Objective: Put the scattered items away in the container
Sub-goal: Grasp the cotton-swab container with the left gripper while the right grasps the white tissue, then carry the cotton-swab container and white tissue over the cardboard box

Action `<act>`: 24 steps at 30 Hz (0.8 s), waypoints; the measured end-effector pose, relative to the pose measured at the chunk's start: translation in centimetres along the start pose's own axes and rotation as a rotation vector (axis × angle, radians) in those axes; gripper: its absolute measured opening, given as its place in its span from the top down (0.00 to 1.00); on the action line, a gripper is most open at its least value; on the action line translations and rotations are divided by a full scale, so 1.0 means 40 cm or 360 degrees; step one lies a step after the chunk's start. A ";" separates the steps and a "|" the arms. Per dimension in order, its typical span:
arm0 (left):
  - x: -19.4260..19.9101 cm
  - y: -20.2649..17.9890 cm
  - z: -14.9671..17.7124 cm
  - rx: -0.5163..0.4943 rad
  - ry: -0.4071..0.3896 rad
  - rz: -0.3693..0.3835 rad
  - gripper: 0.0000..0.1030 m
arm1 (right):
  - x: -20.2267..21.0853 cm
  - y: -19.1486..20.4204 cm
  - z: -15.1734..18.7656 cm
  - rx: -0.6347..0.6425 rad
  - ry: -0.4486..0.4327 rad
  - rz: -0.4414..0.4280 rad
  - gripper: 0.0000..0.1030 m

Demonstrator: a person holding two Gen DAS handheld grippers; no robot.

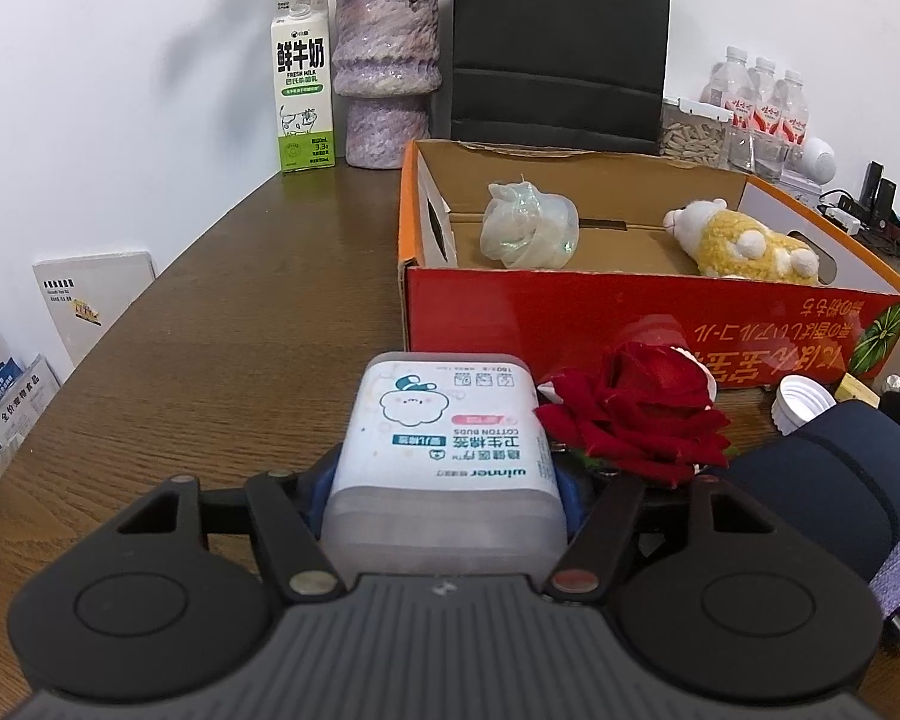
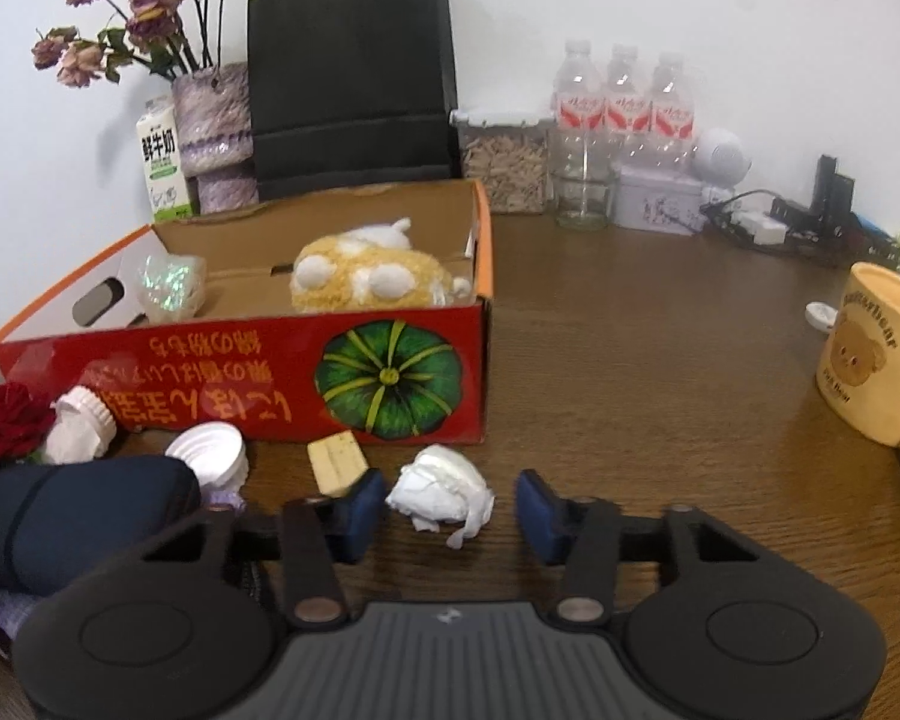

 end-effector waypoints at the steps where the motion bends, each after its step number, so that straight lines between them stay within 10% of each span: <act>1: -0.001 0.000 0.000 -0.0001 -0.0002 0.0000 0.35 | 0.000 0.000 0.000 -0.0001 -0.0002 -0.0009 0.70; 24: 0.085 0.024 0.003 0.0009 -0.0179 -0.0069 0.36 | 0.064 0.032 -0.016 0.0021 -0.0201 -0.0051 0.82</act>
Point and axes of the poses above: each gripper's, at about its wrist camera, not at the fingertips, and x roughly against the way its jaws point, y to its left, z to its underside, the point moved 6 cm from there along -x, roughly the way its jaws point, and after that the axes turned 1 degree about -y, right-handed, at the moved point
